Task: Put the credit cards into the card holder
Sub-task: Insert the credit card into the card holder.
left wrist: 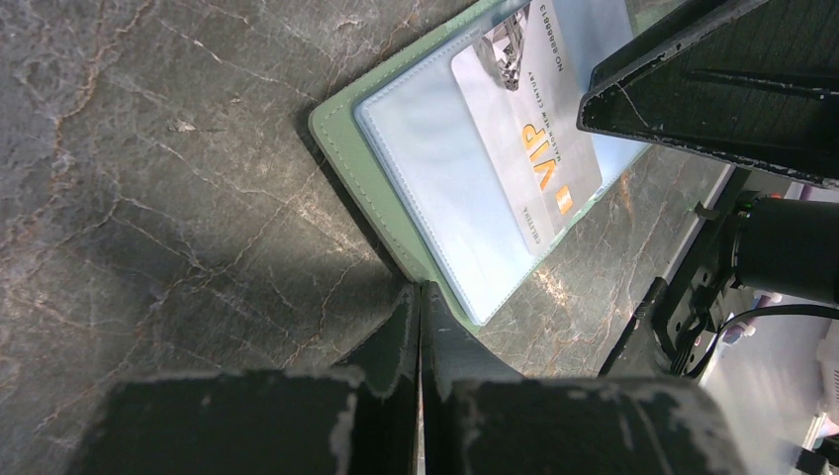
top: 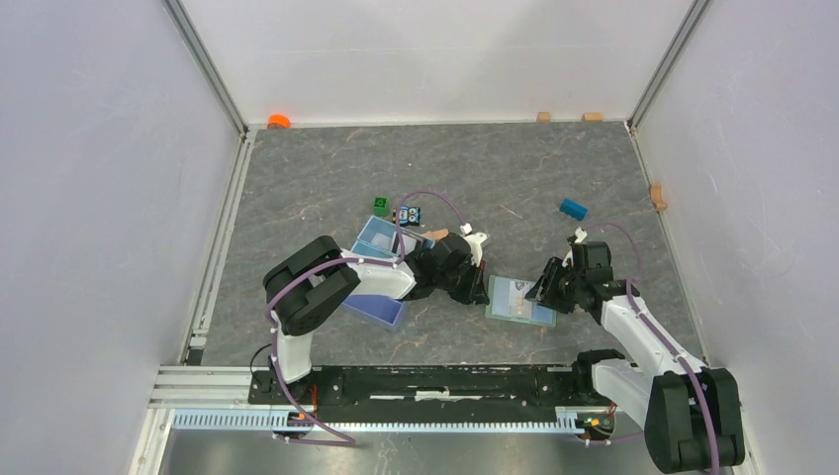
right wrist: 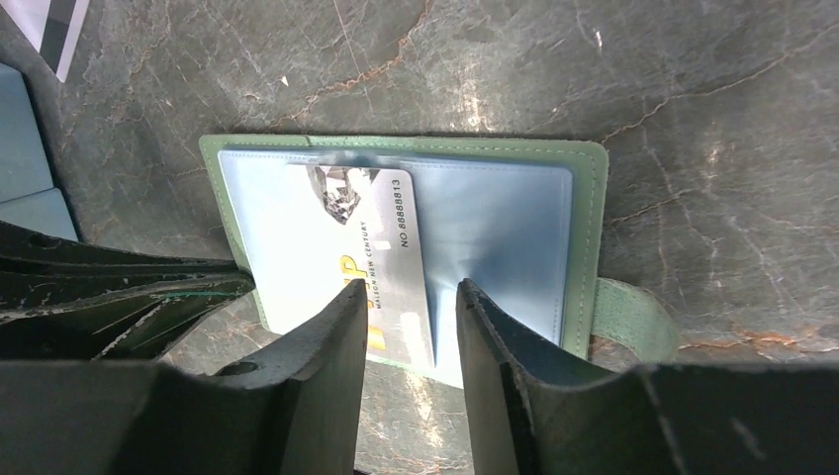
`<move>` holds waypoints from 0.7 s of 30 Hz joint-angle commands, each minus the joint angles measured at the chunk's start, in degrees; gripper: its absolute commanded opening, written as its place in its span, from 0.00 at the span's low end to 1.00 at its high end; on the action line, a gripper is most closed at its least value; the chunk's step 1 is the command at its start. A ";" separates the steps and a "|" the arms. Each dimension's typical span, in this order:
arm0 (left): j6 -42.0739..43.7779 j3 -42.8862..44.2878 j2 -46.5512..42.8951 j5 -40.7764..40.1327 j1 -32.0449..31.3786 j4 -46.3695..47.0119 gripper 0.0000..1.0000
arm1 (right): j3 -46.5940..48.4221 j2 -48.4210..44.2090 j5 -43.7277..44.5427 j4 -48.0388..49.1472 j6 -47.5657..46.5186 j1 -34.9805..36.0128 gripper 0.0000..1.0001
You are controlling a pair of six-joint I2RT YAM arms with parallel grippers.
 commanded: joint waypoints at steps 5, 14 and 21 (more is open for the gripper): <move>-1.40 -0.92 0.39 0.30 -0.07 -1.19 0.02 | -0.52 0.73 0.81 -1.21 -4.22 0.17 0.46; -1.46 -0.31 0.97 1.18 -0.07 -1.19 0.02 | 1.04 1.93 0.69 1.31 -2.23 4.80 0.46; -1.58 0.31 1.58 2.06 -0.06 -1.19 0.02 | 3.51 5.12 1.43 2.94 -0.68 9.02 0.41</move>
